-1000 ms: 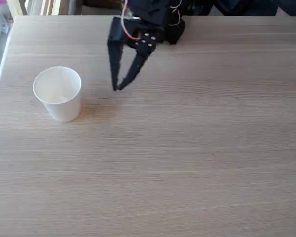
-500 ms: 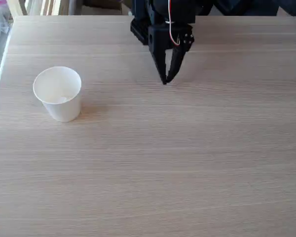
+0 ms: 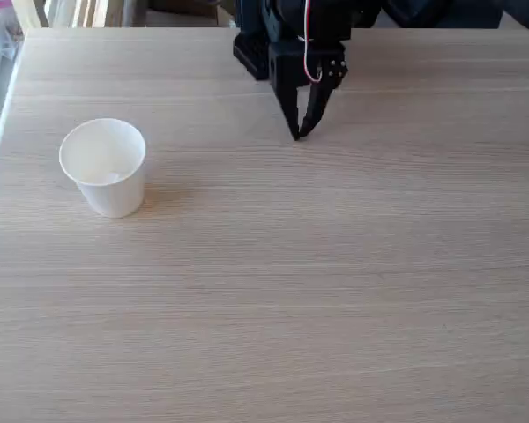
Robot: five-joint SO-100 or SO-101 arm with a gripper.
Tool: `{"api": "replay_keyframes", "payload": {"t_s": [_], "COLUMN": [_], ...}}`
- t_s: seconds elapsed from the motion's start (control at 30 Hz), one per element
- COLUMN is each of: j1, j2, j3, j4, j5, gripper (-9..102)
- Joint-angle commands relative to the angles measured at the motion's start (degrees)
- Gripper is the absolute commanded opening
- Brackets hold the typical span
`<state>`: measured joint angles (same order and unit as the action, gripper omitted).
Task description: Grasp a block and put it in the bin.
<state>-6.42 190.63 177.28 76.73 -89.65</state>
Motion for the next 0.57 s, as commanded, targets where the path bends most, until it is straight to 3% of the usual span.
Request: {"api": "replay_keyframes", "payload": {"t_s": [0.0, 0.53], "j1": [-0.44, -0.88], "j2": [0.26, 0.26], "j3": [0.79, 0.79], "j4": [0.18, 0.44], "j5": [0.18, -1.67], "gripper": [0, 1]}}
